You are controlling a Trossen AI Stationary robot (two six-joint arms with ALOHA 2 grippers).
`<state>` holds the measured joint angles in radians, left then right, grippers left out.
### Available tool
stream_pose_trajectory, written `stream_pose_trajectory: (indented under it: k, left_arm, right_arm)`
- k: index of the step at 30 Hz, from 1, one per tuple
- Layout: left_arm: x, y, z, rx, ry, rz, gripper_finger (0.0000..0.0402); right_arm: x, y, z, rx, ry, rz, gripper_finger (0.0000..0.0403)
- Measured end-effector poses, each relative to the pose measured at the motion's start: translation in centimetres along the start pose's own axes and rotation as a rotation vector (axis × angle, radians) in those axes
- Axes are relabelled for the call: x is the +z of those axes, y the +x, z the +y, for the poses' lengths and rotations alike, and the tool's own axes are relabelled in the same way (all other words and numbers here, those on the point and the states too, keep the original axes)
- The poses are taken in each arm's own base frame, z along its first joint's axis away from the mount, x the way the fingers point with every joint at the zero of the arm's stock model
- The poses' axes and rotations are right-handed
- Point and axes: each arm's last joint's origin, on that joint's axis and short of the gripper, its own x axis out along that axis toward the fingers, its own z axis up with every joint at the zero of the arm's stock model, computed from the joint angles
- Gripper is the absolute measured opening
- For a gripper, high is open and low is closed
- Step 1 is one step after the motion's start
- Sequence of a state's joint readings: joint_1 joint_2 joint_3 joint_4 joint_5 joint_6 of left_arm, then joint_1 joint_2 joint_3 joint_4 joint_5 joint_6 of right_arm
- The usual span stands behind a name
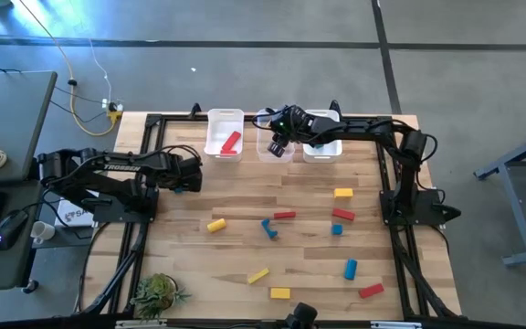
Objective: Sort & place blocks by color
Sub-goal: Put the yellow block into the transparent bin, then put the blue block into the right white bin
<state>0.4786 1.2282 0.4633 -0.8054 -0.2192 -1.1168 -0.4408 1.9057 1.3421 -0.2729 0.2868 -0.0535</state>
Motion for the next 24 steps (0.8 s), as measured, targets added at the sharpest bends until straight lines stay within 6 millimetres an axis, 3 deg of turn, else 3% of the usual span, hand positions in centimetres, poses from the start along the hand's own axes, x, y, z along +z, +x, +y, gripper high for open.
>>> stream_pose_trajectory:
  k: [6, 11, 17, 24]
  left_arm:
    - [0.1, 0.0, -0.1, -0.002, 0.076, -0.016, 0.0107]
    - [0.1, -0.2, -0.1, -0.026, 0.126, -0.035, 0.0105]
    - [0.1, -1.2, -0.2, -0.132, 0.155, -0.074, 0.0105]
    - [0.2, -3.1, -1.3, -0.401, 0.208, -0.155, 0.0104]
  right_arm:
    - [0.0, -0.1, 0.3, -0.004, -0.001, -0.001, 0.0194]
    - [0.2, -0.7, 1.2, 0.024, 0.006, -0.009, 0.0203]
    - [0.8, -3.2, 3.1, 0.073, -0.032, -0.043, 0.0204]
    - [1.3, -7.2, 5.7, 0.166, -0.091, -0.093, 0.0204]
